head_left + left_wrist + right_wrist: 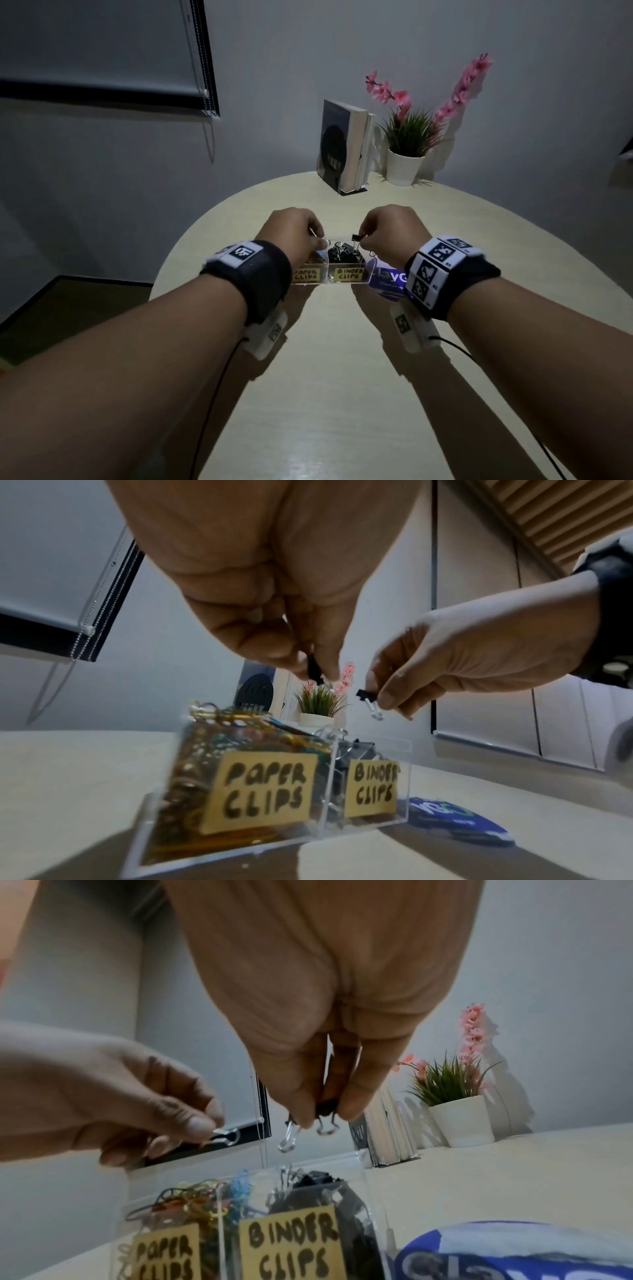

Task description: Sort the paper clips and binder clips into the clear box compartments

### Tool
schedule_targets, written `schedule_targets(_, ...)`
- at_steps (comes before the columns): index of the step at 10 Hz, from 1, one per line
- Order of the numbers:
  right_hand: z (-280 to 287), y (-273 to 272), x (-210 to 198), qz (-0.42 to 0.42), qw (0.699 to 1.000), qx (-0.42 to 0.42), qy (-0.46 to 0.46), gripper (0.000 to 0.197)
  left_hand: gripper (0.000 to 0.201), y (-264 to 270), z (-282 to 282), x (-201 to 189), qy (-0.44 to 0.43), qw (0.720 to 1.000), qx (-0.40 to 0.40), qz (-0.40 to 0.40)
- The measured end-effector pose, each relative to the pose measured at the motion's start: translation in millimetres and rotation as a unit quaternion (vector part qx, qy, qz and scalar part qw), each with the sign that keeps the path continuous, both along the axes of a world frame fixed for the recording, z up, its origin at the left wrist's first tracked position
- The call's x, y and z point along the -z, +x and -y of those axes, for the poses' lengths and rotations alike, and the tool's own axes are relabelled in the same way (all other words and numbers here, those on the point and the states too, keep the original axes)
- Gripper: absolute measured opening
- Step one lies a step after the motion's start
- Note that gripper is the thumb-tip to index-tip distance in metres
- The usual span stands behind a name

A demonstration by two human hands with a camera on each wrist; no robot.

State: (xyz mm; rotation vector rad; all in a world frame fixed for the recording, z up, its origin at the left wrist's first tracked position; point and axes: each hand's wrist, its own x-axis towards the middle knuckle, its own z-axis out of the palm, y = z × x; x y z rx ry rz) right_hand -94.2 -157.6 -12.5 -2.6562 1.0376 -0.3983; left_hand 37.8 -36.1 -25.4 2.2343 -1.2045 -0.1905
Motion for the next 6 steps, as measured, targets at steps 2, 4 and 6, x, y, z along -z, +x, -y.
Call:
schedule_targets(2, 3.5, 16.3, 19.9, -0.028, 0.999, -0.028, -0.008, 0.012, 0.021, -3.7, 37.7, 6.5, 0.038, 0.999, -0.031, -0.012)
schedule_targets(4, 10.5, 9.4, 24.1, 0.027, 0.998, -0.008, 0.050, 0.023, 0.026, -3.2, 34.7, 15.6, 0.015, 0.999, -0.028, -0.009)
schedule_targets(6, 13.2, -14.4, 22.6, 0.168, 0.979, 0.038, 0.113, 0.021, 0.025, -1.4, 6.1, 9.8, -0.069, 0.997, -0.029, -0.023)
